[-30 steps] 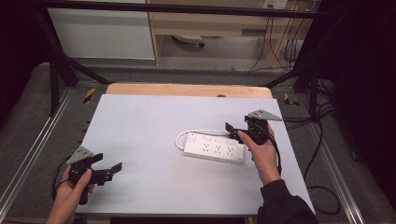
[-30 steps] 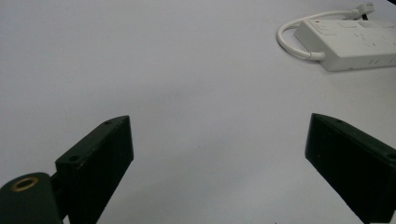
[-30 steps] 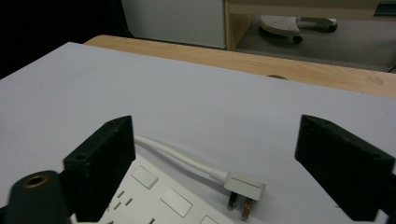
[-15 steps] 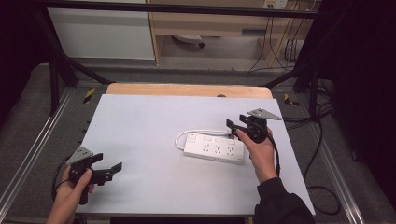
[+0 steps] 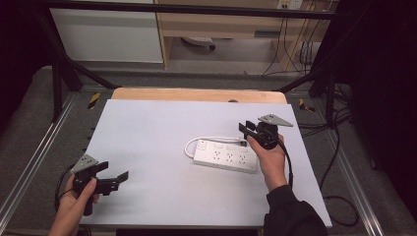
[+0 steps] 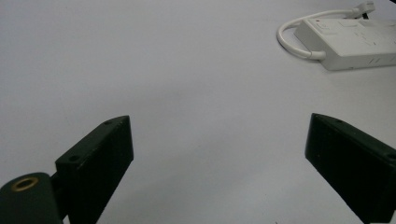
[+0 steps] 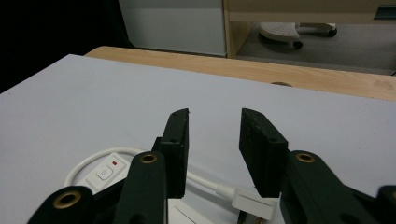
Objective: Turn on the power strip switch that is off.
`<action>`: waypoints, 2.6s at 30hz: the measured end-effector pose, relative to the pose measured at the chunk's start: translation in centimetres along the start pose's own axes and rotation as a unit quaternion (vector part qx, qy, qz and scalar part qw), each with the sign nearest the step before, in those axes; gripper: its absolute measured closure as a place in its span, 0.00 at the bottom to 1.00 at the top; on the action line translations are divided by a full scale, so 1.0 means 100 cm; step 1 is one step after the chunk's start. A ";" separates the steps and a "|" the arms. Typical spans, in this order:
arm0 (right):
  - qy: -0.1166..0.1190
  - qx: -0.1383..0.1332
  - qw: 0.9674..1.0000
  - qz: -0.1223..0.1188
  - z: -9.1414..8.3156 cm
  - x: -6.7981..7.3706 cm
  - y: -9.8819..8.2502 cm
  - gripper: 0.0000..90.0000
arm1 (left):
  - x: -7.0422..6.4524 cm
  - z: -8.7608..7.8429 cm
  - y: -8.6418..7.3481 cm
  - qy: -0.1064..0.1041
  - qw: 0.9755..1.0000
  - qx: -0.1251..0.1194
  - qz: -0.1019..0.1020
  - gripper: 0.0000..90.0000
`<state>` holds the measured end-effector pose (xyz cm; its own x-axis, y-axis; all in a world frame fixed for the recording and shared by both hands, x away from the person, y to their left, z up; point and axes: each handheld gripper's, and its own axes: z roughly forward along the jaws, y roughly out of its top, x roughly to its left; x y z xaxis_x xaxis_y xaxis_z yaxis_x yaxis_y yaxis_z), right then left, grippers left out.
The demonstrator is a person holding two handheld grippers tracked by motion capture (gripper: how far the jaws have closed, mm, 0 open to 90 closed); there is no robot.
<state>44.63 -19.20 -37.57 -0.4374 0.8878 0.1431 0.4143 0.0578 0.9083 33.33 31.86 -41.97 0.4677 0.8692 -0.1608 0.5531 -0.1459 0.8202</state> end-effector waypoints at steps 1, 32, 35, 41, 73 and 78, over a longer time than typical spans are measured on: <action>0.000 0.000 1.000 -0.001 0.001 0.000 0.000 0.74 | 0.000 0.000 0.000 0.001 1.000 0.001 -0.001 0.09; 0.012 0.036 0.999 -0.023 0.037 0.016 -0.025 0.98 | -0.001 0.001 0.000 0.001 1.000 0.004 0.005 0.09; 0.013 0.040 0.999 -0.023 0.039 0.017 -0.027 0.98 | -0.001 0.001 0.000 0.001 1.000 0.004 0.005 0.09; 0.014 0.049 0.998 -0.025 0.041 0.019 -0.030 1.00 | -0.001 0.000 0.000 0.001 1.000 0.004 0.005 0.09; 0.016 0.073 0.997 -0.018 0.040 0.022 -0.056 1.00 | -0.001 0.001 0.000 0.002 1.000 0.004 0.005 0.09; 0.014 0.076 0.997 -0.014 0.039 0.021 -0.060 1.00 | -0.001 0.001 0.000 0.001 1.000 0.004 0.005 0.09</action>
<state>44.37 -15.89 -44.26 -0.4724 0.8715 0.1317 0.5175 0.1533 0.8419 33.30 31.76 -42.02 0.4711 0.8690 -0.1512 0.5543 -0.1583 0.8171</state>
